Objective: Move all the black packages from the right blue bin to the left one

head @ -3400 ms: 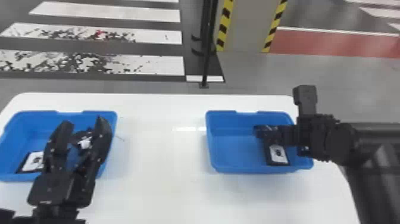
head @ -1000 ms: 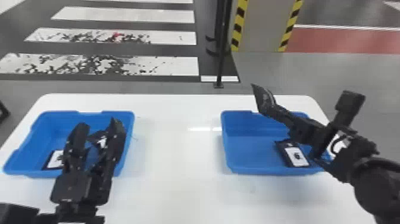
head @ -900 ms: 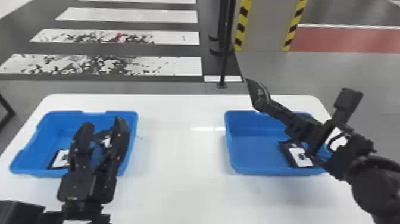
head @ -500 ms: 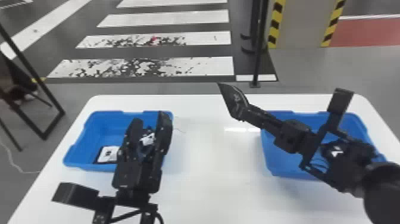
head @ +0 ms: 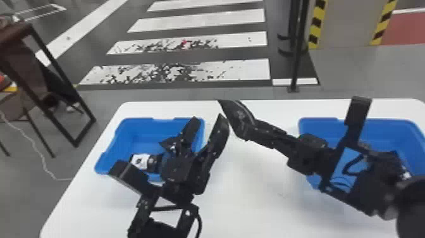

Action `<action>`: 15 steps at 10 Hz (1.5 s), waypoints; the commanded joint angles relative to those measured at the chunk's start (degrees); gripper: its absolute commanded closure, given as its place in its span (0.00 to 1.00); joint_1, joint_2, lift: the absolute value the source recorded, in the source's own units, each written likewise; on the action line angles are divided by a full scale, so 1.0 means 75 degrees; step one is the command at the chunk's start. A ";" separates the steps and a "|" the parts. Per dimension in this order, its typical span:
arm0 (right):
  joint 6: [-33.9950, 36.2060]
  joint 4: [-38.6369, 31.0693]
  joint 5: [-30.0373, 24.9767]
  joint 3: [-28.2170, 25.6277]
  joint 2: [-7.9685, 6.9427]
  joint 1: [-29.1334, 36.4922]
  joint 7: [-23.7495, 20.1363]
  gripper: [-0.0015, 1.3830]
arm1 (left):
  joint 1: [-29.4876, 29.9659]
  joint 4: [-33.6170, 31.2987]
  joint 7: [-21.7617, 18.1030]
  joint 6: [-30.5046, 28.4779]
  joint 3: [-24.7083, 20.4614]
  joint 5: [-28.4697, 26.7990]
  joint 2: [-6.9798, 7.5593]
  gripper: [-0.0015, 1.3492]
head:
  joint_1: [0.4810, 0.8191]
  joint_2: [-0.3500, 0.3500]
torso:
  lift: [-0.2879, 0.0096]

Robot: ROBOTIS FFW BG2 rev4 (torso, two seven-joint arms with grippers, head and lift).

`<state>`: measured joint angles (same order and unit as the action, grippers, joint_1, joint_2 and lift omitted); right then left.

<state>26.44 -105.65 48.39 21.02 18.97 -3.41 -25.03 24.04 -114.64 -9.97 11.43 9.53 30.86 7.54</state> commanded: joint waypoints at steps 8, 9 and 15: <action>-0.0001 0.0259 0.0343 0.1005 0.0096 -0.0314 0.0057 0.65 | 0.0076 -0.0661 -0.0159 -0.1823 -0.0448 -0.0839 -0.0020 0.91 | 0.63 0.86 | 0.50; -0.0001 0.0315 0.0282 0.1005 0.0096 -0.0352 0.0068 0.65 | 0.0095 -0.0717 -0.0159 -0.1729 -0.0463 -0.0931 -0.0020 0.91 | 0.63 0.86 | 0.50; -0.0263 0.0690 0.0297 0.0990 0.0073 -0.0408 0.0068 0.39 | 0.0320 -0.0811 0.0403 -0.0998 -0.0814 -0.0976 -0.0149 0.91 | 0.63 0.90 | 0.50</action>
<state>25.02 -100.88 50.06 28.48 19.53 -6.55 -24.46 26.30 -120.74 -7.06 3.83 3.89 23.77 6.62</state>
